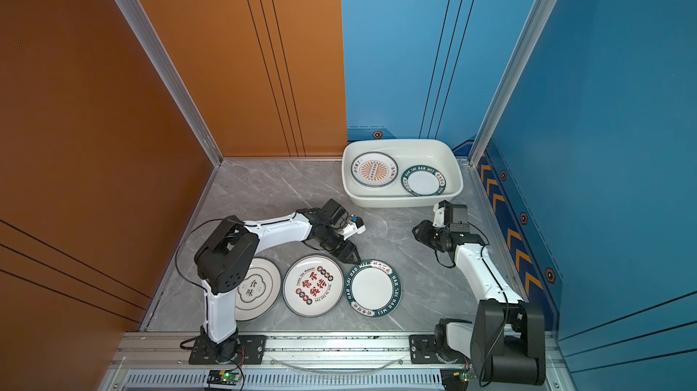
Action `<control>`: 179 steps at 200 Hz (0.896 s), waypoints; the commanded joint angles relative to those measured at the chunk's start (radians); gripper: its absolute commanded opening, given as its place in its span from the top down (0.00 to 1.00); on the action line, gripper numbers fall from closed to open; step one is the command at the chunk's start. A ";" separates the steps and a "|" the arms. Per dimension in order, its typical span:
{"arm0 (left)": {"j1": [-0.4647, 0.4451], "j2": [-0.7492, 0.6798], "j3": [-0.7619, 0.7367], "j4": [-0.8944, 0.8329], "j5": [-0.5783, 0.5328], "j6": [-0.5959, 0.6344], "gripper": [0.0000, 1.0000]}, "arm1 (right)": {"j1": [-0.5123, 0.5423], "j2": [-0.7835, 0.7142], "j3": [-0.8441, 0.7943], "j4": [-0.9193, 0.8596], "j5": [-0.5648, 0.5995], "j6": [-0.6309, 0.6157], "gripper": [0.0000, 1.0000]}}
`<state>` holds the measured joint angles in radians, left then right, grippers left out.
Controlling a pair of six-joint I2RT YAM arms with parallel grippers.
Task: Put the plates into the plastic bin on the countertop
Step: 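Withdraw right gripper from bin while left gripper reaches toward the green-rimmed plate, then grip the green-rimmed plate edge with left gripper and tilt it upward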
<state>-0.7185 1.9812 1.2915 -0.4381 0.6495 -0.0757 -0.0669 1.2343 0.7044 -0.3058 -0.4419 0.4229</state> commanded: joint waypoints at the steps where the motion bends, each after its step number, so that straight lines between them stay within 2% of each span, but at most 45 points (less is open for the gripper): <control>1: -0.019 0.016 -0.021 -0.019 0.027 0.042 0.50 | 0.009 0.017 -0.009 0.017 0.013 0.011 0.62; 60: -0.036 0.028 -0.041 -0.019 0.029 0.053 0.53 | 0.030 0.021 -0.009 0.018 0.029 0.014 0.62; 111: -0.039 0.051 -0.039 -0.019 0.044 0.059 0.61 | 0.042 0.025 -0.011 0.020 0.037 0.014 0.62; 128: -0.040 0.056 -0.039 -0.019 0.048 0.060 0.66 | 0.044 0.025 -0.013 0.019 0.038 0.014 0.62; 137: -0.039 0.059 -0.040 -0.019 0.054 0.060 0.72 | 0.045 0.022 -0.013 0.018 0.039 0.014 0.62; 162: -0.041 0.064 -0.040 -0.019 0.058 0.059 0.76 | 0.046 0.019 -0.013 0.016 0.043 0.013 0.62; 179: -0.041 0.067 -0.040 -0.020 0.056 0.059 0.82 | 0.047 0.018 -0.014 0.015 0.043 0.014 0.62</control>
<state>-0.7475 2.0220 1.2633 -0.4335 0.6903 -0.0319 -0.0257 1.2423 0.7036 -0.3019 -0.4179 0.4259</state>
